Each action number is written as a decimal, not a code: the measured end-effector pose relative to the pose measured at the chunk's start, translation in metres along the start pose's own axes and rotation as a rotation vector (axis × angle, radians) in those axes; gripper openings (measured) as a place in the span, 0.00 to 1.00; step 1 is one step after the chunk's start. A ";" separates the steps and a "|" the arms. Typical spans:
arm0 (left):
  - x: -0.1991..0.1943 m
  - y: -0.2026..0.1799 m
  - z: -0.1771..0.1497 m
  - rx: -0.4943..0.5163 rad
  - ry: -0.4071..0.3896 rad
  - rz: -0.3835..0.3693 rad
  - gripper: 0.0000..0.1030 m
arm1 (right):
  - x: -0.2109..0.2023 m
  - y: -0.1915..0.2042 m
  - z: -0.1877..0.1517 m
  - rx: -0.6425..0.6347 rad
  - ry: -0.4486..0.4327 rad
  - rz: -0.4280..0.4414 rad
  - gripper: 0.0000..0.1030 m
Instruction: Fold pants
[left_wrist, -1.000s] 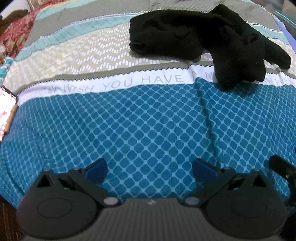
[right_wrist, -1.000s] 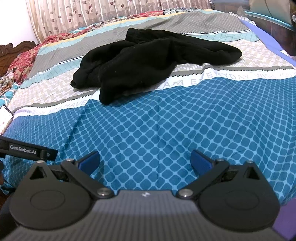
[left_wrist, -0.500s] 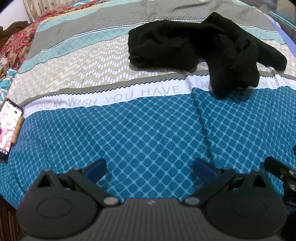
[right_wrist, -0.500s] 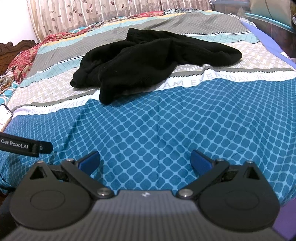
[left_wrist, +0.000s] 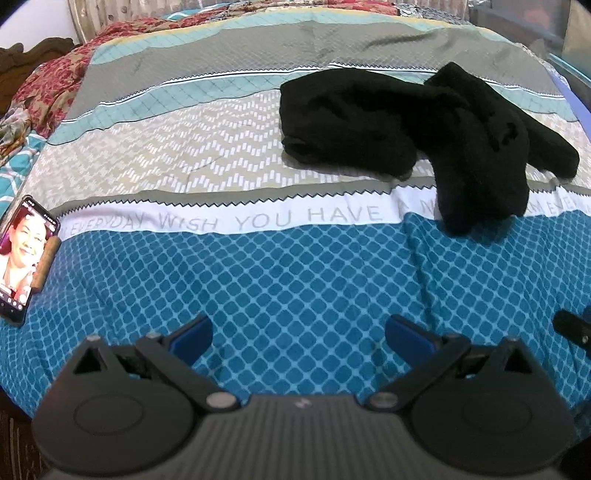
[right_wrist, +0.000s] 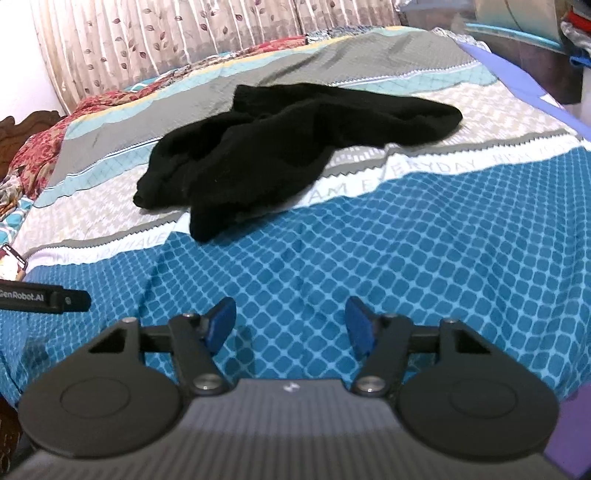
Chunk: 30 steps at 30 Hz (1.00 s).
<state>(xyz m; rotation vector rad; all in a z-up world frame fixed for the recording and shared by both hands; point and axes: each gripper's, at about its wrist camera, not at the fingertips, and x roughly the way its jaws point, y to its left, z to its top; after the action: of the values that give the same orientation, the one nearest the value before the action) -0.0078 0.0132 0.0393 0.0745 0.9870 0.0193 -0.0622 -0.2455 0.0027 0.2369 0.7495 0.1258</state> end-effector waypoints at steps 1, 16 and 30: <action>0.000 -0.002 -0.002 0.005 0.001 -0.003 1.00 | 0.000 0.002 0.000 -0.006 0.003 0.000 0.66; 0.004 -0.005 -0.014 0.019 0.023 -0.020 1.00 | 0.001 0.005 0.002 -0.026 0.016 -0.045 0.66; 0.010 0.028 0.002 -0.065 -0.006 0.010 1.00 | 0.053 0.019 0.087 0.005 -0.068 0.020 0.72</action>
<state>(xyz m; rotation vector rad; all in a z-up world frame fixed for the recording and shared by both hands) 0.0002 0.0417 0.0344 0.0195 0.9795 0.0598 0.0355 -0.2317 0.0336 0.2524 0.6800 0.1343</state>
